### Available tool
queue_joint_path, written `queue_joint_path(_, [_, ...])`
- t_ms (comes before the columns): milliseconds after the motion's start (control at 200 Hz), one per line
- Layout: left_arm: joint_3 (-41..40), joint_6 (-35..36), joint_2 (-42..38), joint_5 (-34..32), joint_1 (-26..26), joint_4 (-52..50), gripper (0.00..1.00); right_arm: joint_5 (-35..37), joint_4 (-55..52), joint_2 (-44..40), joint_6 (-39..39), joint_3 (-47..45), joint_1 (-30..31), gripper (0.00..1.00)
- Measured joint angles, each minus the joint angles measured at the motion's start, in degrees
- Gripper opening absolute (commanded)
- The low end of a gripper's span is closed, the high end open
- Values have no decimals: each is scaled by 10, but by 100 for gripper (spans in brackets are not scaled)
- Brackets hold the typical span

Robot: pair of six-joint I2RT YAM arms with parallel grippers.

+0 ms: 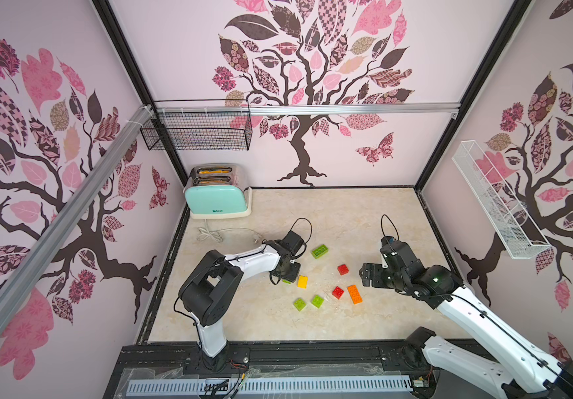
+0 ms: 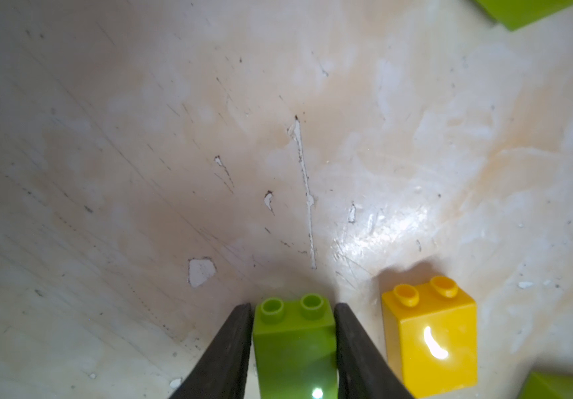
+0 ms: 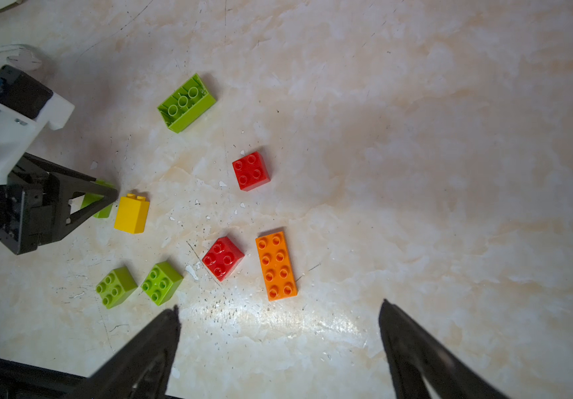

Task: Assemble a giraffe with lego
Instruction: Pick up the lego brick from the center of the board.

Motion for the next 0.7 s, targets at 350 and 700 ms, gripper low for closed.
queue_joint_path(350, [37, -64, -25, 41, 31, -35, 21, -26, 10, 19, 12, 0, 1, 91])
queue_joint_path(700, [114, -277, -76, 241, 175, -5, 10, -56, 138, 75, 72, 51, 57, 80])
